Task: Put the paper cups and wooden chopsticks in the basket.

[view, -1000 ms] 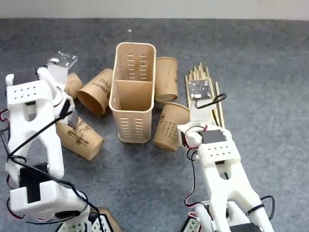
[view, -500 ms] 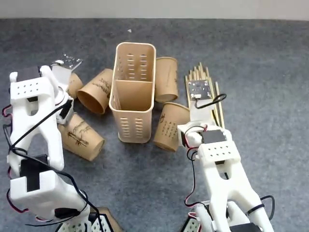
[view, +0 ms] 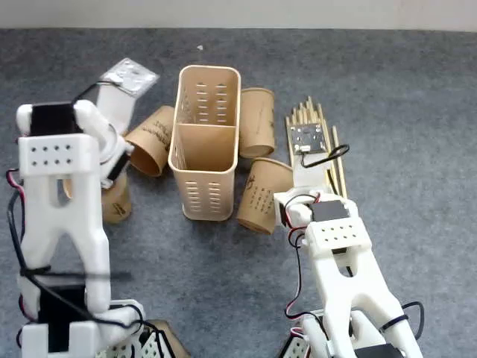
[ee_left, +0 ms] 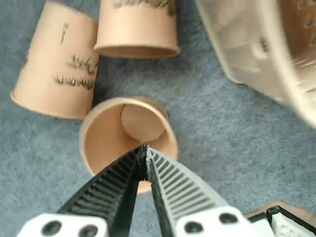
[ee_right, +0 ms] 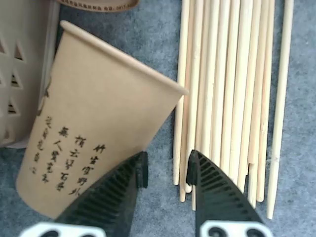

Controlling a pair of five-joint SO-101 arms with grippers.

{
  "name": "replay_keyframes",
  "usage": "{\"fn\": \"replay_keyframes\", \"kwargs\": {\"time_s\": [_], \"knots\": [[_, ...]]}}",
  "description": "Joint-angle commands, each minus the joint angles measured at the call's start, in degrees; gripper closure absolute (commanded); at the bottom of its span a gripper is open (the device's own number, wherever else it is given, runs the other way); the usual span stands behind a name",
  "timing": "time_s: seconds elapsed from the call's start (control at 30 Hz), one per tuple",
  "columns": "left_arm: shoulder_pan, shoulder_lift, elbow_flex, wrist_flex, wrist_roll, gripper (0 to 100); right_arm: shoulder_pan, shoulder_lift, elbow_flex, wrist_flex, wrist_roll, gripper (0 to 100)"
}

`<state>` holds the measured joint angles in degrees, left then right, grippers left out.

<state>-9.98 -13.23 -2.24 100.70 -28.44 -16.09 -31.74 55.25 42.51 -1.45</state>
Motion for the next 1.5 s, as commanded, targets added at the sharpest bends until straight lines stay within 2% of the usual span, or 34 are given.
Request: {"fn": "replay_keyframes", "kwargs": {"time_s": [0.0,0.13,0.4,0.47,0.57,0.6,0.73,1.0,1.17,1.37,1.47], "knots": [[3.21,-5.85,-4.09,0.53,1.49,100,-0.40,-0.57,-0.31,-0.57,-0.09,85.6],[2.95,-6.46,-8.40,0.53,1.76,100,-0.40,-0.57,-0.31,-0.57,-0.09,85.6],[3.03,-6.46,-8.75,0.62,1.93,100,-0.40,-0.57,-0.31,-0.57,-0.09,85.6],[1.63,-6.37,-7.87,0.62,3.96,98,-0.40,-0.57,-0.31,-0.57,-0.09,85.6],[-2.86,-6.37,-1.98,0.70,11.08,85,-0.31,-0.57,-0.31,-0.57,-0.09,85.6],[-3.30,-6.37,0.92,0.70,11.34,82,-0.13,-0.57,-0.31,-0.57,0.53,85.6],[-1.10,-6.81,11.38,0.62,10.11,84,0.75,-0.57,-0.31,-0.57,2.73,85.6],[0.75,-6.37,14.20,0.26,10.11,84,0.92,-0.57,-0.31,-0.57,2.73,85.6],[-2.42,-6.37,20.70,-7.47,10.11,85,0.92,-0.57,-0.31,-0.57,2.73,85.6],[-2.07,-6.37,28.88,-14.33,9.85,85,1.01,-0.57,-0.31,-0.57,2.73,85.6],[-1.54,-6.37,33.36,-18.37,9.76,91,1.01,-0.57,-0.31,-0.57,2.81,85.6]]}}
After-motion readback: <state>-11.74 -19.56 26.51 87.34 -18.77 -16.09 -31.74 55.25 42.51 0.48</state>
